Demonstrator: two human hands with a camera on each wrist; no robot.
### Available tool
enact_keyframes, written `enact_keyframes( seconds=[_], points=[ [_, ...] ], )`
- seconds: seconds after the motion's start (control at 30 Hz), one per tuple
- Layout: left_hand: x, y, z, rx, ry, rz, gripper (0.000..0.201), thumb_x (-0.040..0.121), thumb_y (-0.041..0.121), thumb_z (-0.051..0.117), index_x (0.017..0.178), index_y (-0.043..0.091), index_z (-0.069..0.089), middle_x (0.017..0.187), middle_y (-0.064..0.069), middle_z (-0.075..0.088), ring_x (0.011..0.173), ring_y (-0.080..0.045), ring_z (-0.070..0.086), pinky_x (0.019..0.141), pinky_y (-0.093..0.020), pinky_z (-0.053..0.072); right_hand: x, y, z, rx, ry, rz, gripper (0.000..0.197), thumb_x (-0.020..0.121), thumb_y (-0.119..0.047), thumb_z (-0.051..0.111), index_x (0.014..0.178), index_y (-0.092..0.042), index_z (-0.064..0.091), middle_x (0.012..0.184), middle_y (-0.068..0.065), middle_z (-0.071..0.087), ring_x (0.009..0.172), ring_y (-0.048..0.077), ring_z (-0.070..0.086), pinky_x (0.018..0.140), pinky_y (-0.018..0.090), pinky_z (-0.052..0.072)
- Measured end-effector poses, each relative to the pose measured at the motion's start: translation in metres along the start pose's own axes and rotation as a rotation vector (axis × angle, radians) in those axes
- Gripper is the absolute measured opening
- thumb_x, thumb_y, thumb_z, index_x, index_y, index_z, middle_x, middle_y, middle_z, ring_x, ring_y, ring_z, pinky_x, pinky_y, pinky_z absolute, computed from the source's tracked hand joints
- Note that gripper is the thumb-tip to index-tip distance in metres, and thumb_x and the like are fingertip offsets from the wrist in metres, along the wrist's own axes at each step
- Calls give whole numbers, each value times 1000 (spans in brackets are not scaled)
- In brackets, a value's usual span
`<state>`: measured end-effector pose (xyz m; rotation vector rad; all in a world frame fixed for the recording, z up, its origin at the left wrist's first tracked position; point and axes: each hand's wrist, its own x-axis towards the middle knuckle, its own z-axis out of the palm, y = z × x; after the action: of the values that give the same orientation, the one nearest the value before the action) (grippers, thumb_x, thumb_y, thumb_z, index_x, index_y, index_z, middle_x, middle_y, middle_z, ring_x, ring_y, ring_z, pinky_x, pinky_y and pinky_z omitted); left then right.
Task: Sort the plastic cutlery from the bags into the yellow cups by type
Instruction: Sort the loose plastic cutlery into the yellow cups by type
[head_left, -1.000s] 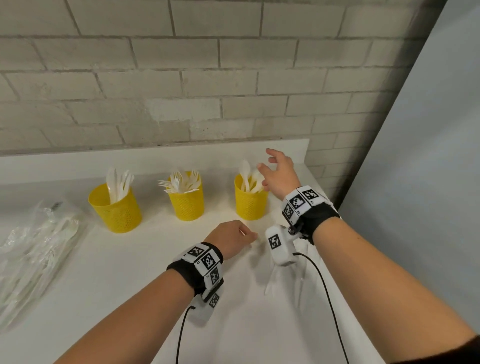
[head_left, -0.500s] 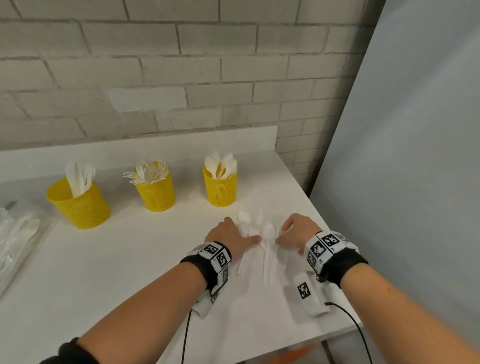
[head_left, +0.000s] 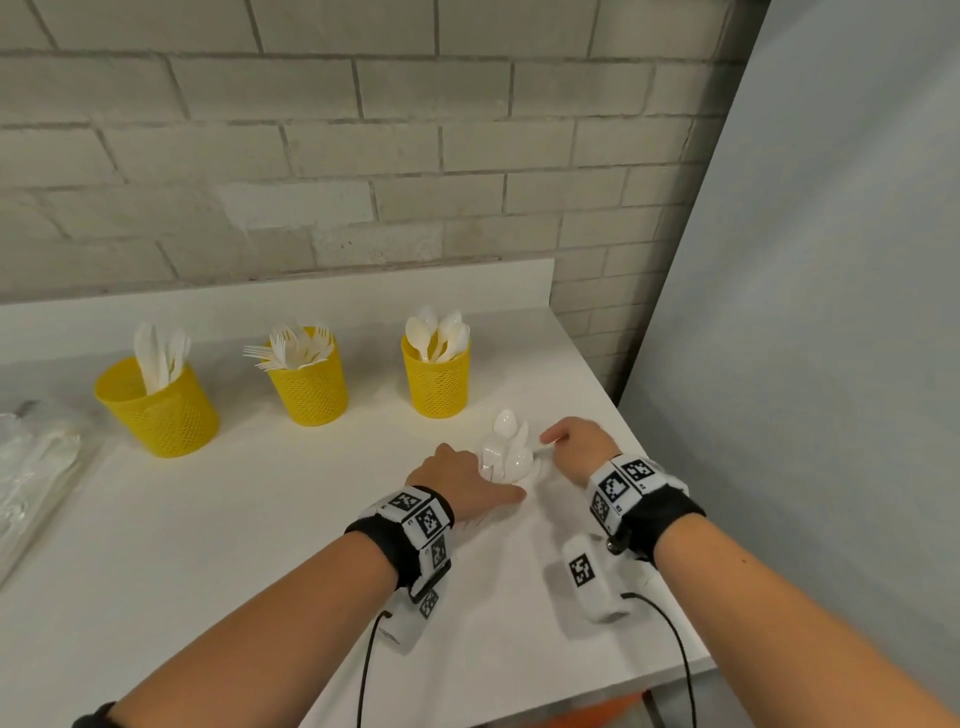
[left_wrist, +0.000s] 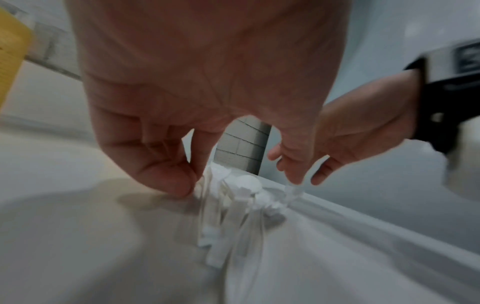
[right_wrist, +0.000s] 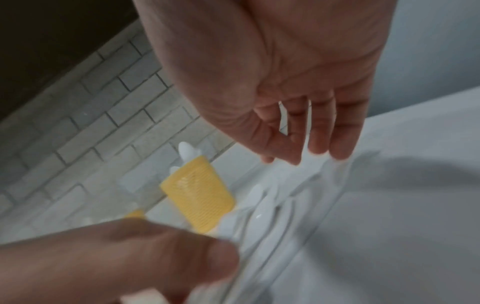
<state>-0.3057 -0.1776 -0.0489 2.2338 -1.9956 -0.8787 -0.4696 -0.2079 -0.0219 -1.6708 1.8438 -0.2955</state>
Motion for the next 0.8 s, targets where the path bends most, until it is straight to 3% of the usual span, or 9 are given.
enact_keyframes(
  seconds=[0.03, 0.1, 0.2, 0.37, 0.5, 0.63, 0.73, 0.8],
  points=[
    [-2, 3, 3, 47, -4, -20, 86, 52, 82, 57, 114, 23, 56, 114, -4, 53, 103, -24, 54, 85, -34, 47, 6, 4, -5, -123, 32, 50, 35, 89, -12, 48, 122, -20, 56, 129, 9, 48, 121, 29, 46, 99, 33, 42],
    [-5, 9, 8, 128, 25, -37, 100, 50, 84, 60, 126, 21, 46, 123, -6, 42, 115, -25, 45, 92, -38, 44, 12, 12, -10, -327, -13, 162, 51, 86, -20, 54, 136, -20, 42, 140, 12, 35, 132, 32, 33, 108, 37, 34],
    [-5, 16, 10, 192, 74, -31, 102, 54, 79, 65, 130, 15, 40, 124, -6, 36, 119, -25, 38, 91, -39, 42, 18, 13, -4, -434, -130, 217, 65, 78, -28, 67, 136, -17, 40, 139, 11, 35, 129, 30, 39, 105, 39, 41],
    [2, 19, 6, 203, 68, -26, 96, 57, 71, 71, 128, 14, 40, 122, -7, 38, 117, -26, 40, 92, -41, 45, 20, -7, 15, -392, -119, 72, 48, 74, -27, 67, 117, -13, 51, 125, 10, 53, 109, 26, 58, 95, 35, 51],
    [8, 20, -4, 207, 43, 5, 82, 67, 57, 74, 127, 12, 42, 122, -10, 40, 116, -28, 44, 88, -38, 45, 21, -15, 15, -330, -179, -18, 59, 86, -23, 60, 137, -14, 33, 135, 13, 37, 124, 28, 45, 103, 35, 41],
    [15, 20, -8, 256, 57, 45, 62, 77, 39, 70, 123, 6, 45, 121, -13, 43, 111, -31, 50, 84, -37, 47, 27, -20, 19, -438, -175, -134, 31, 87, -21, 56, 116, -11, 56, 122, 8, 58, 116, 24, 55, 96, 26, 42],
    [20, 16, -7, 279, 49, 34, 60, 77, 36, 69, 121, 6, 42, 121, -14, 46, 112, -31, 50, 86, -38, 47, 25, -27, 24, -396, -180, -182, 8, 83, -16, 61, 89, -11, 63, 99, 9, 61, 97, 22, 60, 79, 25, 44],
    [22, 14, -7, 290, 41, 1, 57, 77, 34, 68, 119, 6, 40, 121, -13, 50, 113, -31, 51, 83, -36, 45, 27, -29, 28, -364, -177, -216, 12, 83, -11, 60, 92, -6, 66, 95, 11, 61, 91, 23, 60, 76, 26, 45]
  ],
)
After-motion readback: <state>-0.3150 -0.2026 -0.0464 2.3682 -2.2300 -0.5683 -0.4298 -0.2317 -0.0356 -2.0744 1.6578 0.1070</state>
